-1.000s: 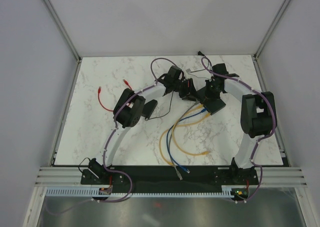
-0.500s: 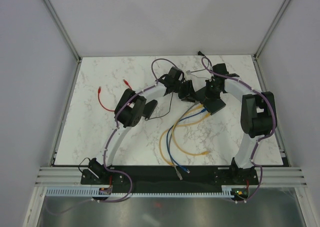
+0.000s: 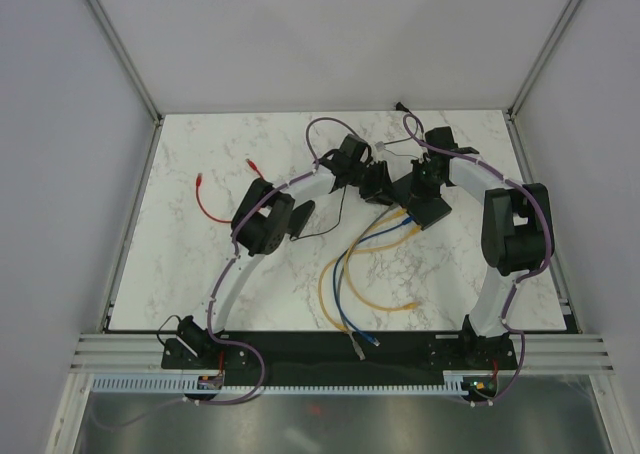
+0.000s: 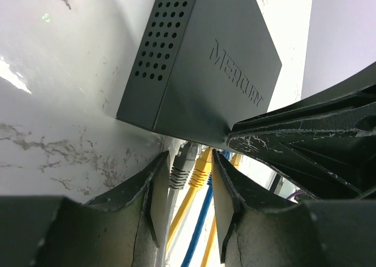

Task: Pull the plug from the switch port

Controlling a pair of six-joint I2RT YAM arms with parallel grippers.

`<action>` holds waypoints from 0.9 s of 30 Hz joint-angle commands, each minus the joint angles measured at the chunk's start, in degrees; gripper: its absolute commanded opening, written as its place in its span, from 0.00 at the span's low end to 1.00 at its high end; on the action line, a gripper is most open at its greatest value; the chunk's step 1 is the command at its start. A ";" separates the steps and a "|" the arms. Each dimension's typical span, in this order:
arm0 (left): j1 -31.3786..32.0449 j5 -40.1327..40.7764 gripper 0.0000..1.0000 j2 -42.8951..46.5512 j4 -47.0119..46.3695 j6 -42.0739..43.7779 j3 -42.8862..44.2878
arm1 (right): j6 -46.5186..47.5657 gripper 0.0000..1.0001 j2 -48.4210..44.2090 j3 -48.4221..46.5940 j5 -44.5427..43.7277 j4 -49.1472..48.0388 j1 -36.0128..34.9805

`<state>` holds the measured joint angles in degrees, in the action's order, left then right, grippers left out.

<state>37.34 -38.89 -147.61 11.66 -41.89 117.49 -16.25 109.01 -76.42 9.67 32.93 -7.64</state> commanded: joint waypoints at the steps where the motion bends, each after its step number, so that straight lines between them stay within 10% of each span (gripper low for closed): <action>1: 1.24 3.47 0.42 -2.86 1.26 0.93 1.16 | 0.78 0.16 -0.20 0.57 0.35 -0.06 0.08; 19: 1.33 6.29 0.02 -5.67 8.02 -4.17 7.93 | -0.63 0.16 0.15 0.57 -0.35 -0.14 -0.45; 27: 1.15 4.62 0.02 -6.20 11.98 -2.15 9.07 | 0.60 0.43 -1.43 0.84 -3.34 0.73 -0.45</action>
<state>37.93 -36.56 -151.06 19.18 -45.04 125.29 -16.80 108.77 -76.40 9.17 32.69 -8.03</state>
